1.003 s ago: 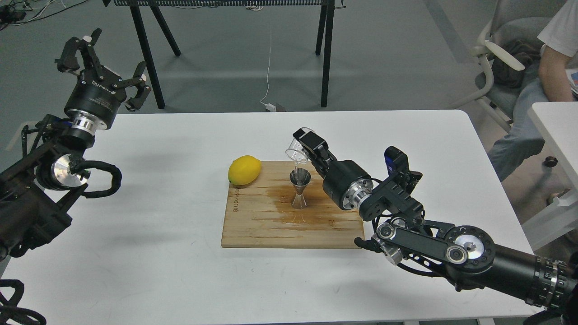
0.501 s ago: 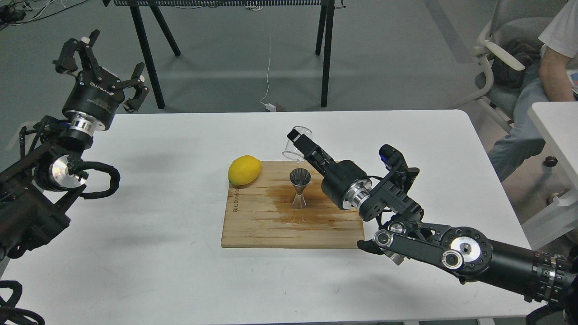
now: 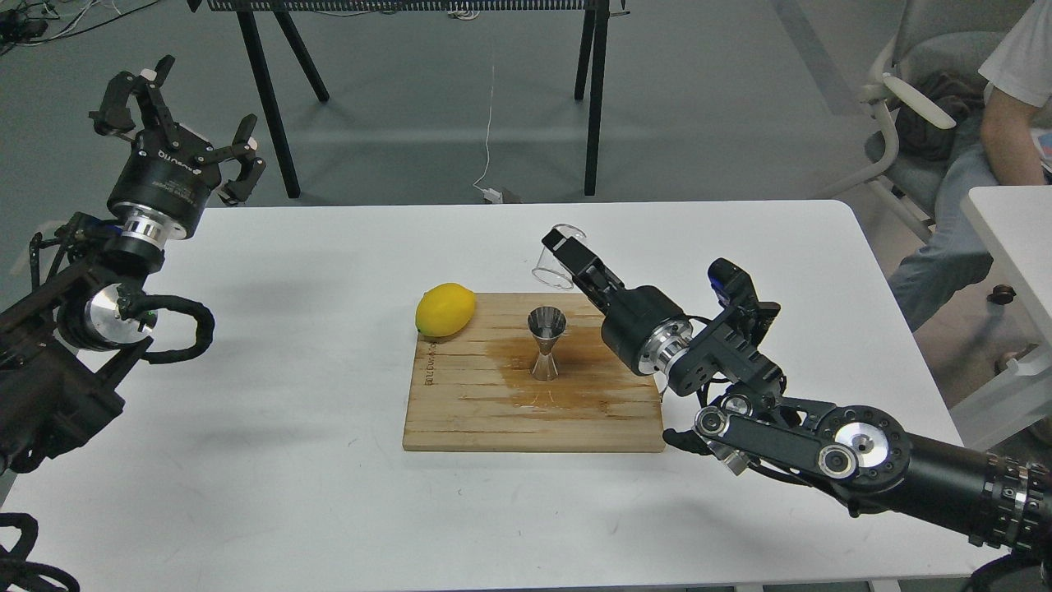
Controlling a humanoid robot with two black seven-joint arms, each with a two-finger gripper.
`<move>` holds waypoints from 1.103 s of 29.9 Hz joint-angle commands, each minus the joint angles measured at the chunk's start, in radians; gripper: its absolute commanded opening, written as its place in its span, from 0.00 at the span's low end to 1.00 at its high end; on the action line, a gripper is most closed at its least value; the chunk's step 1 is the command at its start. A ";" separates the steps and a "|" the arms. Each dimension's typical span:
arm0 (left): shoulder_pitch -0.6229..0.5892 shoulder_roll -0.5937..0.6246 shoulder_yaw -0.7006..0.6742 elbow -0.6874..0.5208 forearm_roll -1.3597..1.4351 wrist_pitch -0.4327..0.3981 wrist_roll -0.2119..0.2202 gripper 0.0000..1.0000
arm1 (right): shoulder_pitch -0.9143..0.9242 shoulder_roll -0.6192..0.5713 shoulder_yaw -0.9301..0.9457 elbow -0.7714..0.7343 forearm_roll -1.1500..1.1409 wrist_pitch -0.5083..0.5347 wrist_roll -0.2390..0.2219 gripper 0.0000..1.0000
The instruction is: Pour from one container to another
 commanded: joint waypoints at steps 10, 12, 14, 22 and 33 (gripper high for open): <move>0.000 -0.002 -0.017 -0.005 -0.002 -0.003 0.000 1.00 | -0.141 -0.107 0.337 0.060 0.459 0.117 -0.036 0.33; 0.000 -0.004 -0.019 -0.009 -0.002 -0.003 0.000 1.00 | -0.195 -0.107 0.442 0.060 0.568 0.157 -0.055 0.33; 0.000 -0.011 -0.022 -0.011 -0.002 -0.003 0.000 1.00 | -0.250 -0.107 0.534 0.056 0.664 0.199 -0.076 0.33; -0.002 -0.033 -0.025 -0.011 -0.002 -0.004 0.000 1.00 | -0.419 -0.092 0.822 -0.078 1.052 0.314 -0.177 0.33; -0.003 -0.022 -0.019 -0.009 0.000 -0.034 0.000 1.00 | -0.537 -0.032 0.872 -0.245 1.309 0.518 -0.245 0.35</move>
